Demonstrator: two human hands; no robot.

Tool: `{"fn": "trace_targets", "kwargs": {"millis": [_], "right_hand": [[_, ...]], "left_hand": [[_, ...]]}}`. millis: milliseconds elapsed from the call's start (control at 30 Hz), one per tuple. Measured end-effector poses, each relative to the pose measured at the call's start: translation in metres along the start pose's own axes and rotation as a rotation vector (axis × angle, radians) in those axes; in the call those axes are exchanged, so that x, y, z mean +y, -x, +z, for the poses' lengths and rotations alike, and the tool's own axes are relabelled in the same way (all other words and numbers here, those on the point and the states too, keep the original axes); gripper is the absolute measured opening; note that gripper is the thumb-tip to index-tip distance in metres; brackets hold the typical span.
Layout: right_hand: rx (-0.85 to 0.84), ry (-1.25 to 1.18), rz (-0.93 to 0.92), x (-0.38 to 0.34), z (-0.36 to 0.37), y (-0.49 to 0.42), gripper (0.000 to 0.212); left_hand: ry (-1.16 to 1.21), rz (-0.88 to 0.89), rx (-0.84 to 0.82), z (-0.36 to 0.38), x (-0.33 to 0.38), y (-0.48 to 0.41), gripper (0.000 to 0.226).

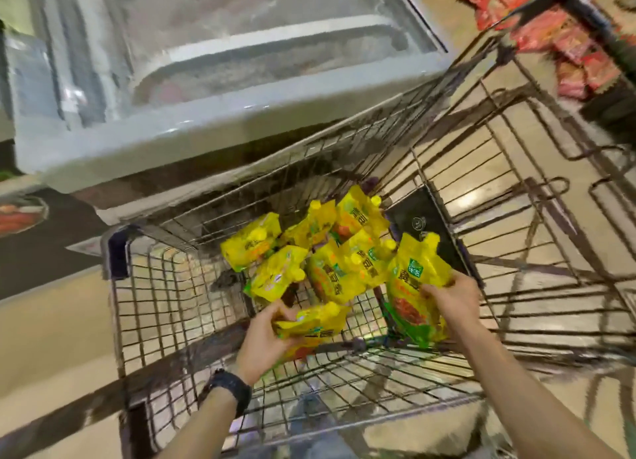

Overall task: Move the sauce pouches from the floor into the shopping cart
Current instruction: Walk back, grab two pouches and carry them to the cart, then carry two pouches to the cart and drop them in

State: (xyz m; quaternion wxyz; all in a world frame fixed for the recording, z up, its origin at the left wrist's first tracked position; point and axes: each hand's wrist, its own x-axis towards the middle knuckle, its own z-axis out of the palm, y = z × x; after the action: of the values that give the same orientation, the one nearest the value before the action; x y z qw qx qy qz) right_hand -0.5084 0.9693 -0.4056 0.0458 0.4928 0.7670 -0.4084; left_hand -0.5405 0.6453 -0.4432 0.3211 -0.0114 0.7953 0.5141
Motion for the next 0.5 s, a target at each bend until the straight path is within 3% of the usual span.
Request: {"fn": "trace_targets", "kwargs": {"millis": [100, 200, 300, 500], "right_hand": [[0.009, 0.136, 0.029, 0.013, 0.008, -0.022, 0.017], [-0.081, 0.309, 0.009, 0.023, 0.019, -0.031, 0.008], [-0.205, 0.527, 0.020, 0.035, 0.033, -0.029, 0.019], [-0.235, 0.565, 0.058, 0.034, 0.033, -0.035, 0.022]], "left_hand": [[-0.079, 0.044, 0.072, 0.013, -0.029, -0.021, 0.033], [-0.111, 0.086, 0.101, 0.030, -0.035, -0.033, 0.041], [-0.254, 0.111, 0.142, 0.036, -0.036, -0.028, 0.033], [-0.568, 0.112, 0.173, 0.024, -0.032, -0.021, 0.035]]}}
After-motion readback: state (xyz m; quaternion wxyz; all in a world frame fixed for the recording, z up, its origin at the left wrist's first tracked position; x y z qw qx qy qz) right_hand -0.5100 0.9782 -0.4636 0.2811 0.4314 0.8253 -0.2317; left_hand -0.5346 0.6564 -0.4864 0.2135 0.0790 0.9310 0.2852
